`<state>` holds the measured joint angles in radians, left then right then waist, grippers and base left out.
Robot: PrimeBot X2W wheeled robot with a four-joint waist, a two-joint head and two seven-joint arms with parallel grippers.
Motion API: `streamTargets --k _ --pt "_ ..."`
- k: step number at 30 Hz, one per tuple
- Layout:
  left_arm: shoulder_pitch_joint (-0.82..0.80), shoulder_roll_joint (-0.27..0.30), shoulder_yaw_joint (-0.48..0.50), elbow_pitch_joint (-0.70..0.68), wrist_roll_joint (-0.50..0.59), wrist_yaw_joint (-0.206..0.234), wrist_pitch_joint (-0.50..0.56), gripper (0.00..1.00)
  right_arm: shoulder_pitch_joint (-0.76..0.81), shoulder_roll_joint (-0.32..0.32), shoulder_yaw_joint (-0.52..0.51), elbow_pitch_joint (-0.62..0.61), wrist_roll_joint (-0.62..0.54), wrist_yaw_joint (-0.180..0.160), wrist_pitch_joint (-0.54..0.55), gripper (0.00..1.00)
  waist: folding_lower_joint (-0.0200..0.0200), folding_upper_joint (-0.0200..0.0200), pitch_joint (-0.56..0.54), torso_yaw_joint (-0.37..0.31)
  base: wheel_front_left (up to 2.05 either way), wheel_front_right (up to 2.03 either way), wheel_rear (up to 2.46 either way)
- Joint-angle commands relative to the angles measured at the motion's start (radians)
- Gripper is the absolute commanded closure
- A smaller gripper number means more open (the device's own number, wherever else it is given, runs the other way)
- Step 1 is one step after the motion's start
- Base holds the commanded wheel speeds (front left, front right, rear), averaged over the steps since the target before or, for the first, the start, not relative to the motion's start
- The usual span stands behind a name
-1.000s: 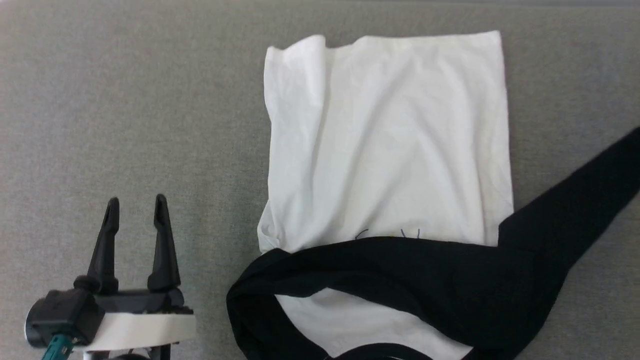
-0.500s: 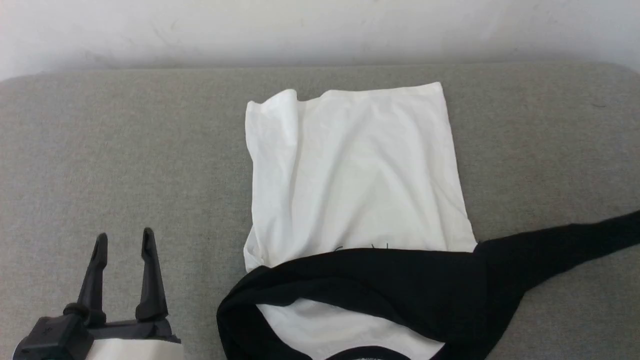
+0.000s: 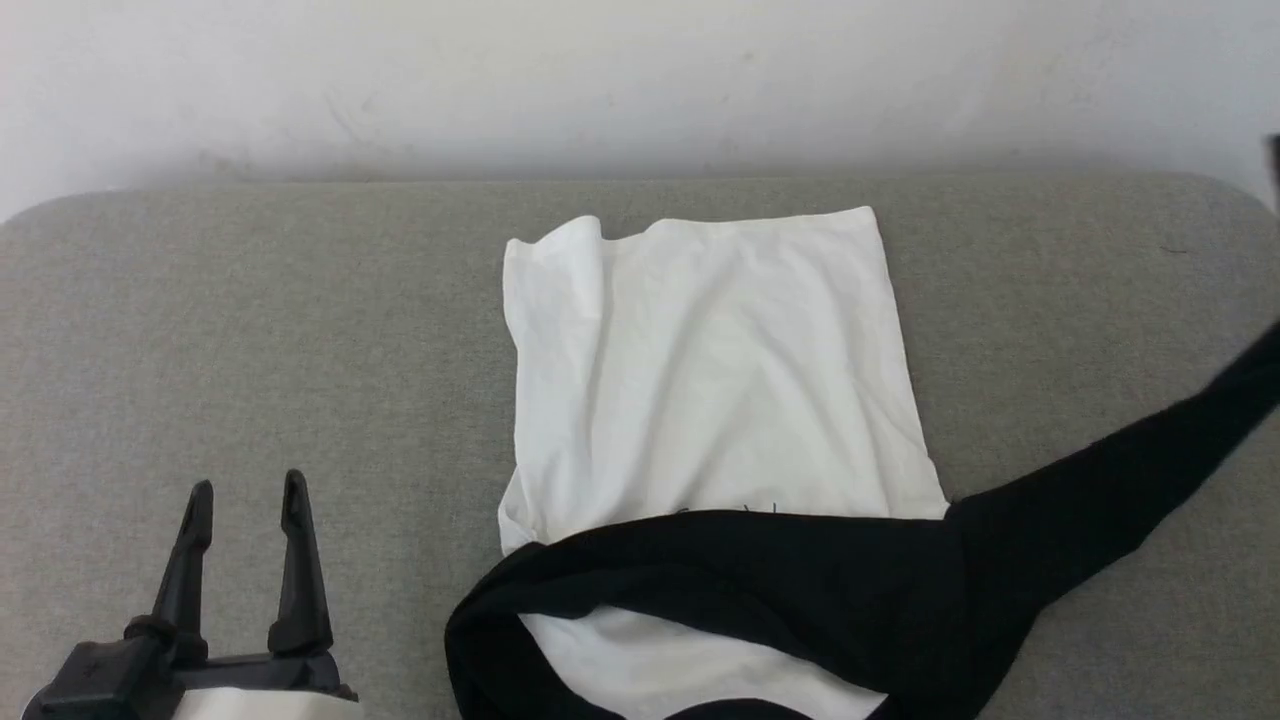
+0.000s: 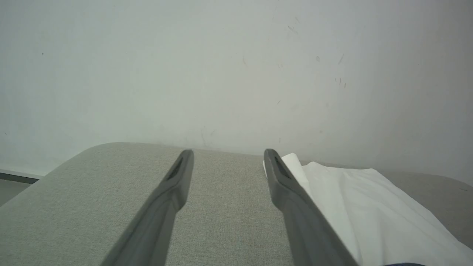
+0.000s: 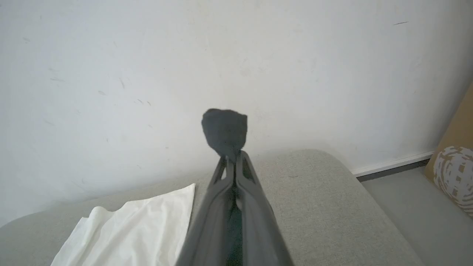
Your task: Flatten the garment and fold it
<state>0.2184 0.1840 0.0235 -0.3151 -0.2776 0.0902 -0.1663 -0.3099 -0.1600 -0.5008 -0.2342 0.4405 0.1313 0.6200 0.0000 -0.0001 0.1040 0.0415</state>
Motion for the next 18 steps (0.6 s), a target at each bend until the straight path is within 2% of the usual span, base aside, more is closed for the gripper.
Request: streamTargets --k 1,10,14,18 --pt "0.006 0.005 -0.003 -0.006 -0.001 0.006 0.005 0.00 -0.015 0.002 0.039 -0.024 0.010 -0.001 0.008 1.00 0.0000 0.0001 -0.005 0.008 0.00 0.00 0.00" --pt "0.010 0.005 -0.018 0.005 -0.004 0.005 0.007 0.00 -0.004 0.051 0.410 -0.139 0.037 -0.001 0.059 1.00 0.0000 0.0001 -0.029 0.047 0.00 0.00 0.00" --pt "0.006 0.007 -0.023 0.008 -0.004 0.005 0.009 0.00 0.018 0.075 0.587 -0.101 0.050 -0.001 0.056 1.00 0.0000 0.0001 -0.028 0.062 0.00 0.00 0.00" --pt "-0.004 0.007 -0.035 0.012 -0.004 0.002 0.010 0.00 0.031 0.091 0.749 -0.007 0.060 -0.001 0.023 1.00 0.0000 0.0001 -0.017 0.082 0.00 0.00 0.00"
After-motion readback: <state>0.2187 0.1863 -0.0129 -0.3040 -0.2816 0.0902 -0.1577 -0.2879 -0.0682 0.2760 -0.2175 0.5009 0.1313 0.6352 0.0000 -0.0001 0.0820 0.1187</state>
